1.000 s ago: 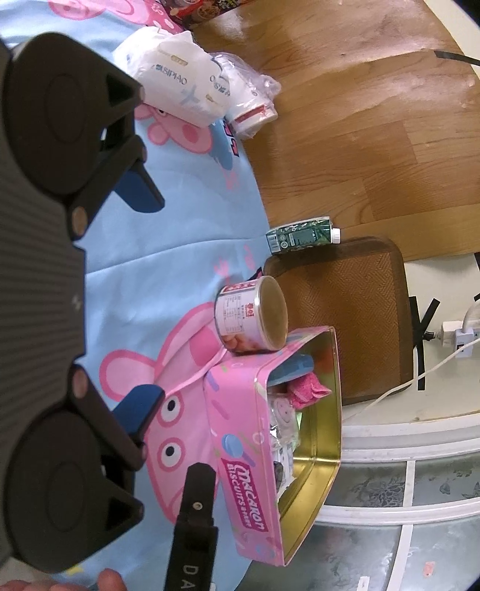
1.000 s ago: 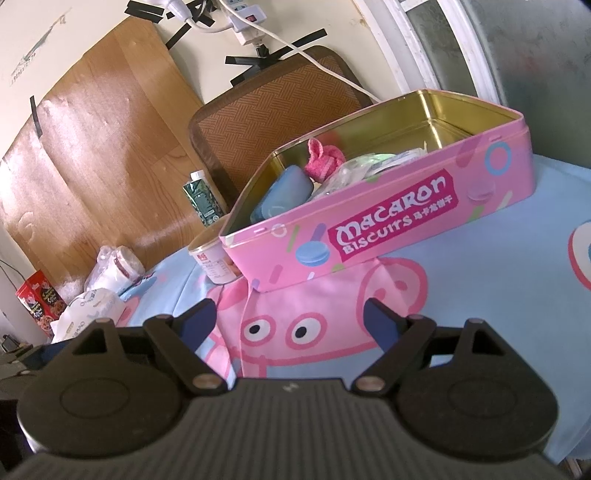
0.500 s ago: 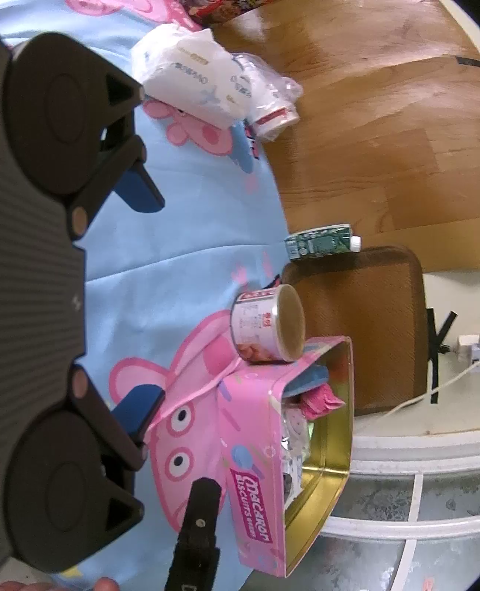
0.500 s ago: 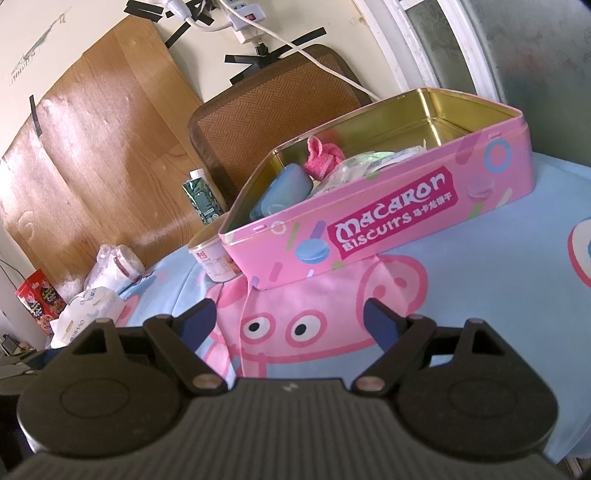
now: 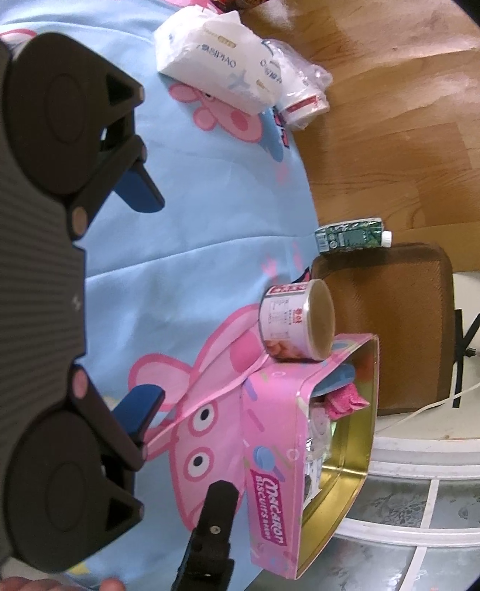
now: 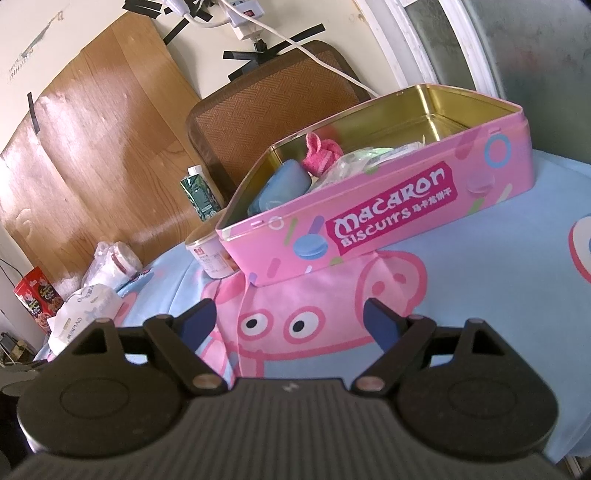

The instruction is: Organize soft objects

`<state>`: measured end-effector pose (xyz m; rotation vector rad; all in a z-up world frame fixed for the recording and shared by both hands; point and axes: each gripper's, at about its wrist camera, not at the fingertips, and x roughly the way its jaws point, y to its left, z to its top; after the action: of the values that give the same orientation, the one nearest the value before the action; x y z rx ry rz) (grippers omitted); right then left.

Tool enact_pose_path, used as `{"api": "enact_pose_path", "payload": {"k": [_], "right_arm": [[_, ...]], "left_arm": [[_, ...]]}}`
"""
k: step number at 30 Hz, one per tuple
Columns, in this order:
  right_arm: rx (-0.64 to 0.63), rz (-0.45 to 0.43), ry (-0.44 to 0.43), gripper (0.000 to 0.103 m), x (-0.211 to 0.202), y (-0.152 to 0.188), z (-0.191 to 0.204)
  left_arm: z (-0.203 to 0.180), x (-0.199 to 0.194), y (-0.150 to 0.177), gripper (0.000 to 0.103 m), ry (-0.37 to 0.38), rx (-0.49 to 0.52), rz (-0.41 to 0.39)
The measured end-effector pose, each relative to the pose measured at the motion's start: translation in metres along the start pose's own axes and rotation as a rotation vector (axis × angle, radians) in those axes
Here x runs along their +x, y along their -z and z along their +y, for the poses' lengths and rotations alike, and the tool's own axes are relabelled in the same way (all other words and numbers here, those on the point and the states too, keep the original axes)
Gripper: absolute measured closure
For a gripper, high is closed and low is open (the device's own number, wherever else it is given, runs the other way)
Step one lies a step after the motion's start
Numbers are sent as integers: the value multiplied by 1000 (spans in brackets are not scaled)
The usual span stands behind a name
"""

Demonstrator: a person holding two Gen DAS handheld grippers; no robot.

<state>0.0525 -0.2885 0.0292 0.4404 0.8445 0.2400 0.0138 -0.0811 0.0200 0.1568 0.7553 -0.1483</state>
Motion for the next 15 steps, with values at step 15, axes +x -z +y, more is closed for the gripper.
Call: {"api": "enact_pose_path", "payload": {"k": [15], "right_arm": [[3, 4, 3, 14, 1, 1, 0]], "left_arm": [[-4, 3, 2, 0, 14, 9, 18]]}}
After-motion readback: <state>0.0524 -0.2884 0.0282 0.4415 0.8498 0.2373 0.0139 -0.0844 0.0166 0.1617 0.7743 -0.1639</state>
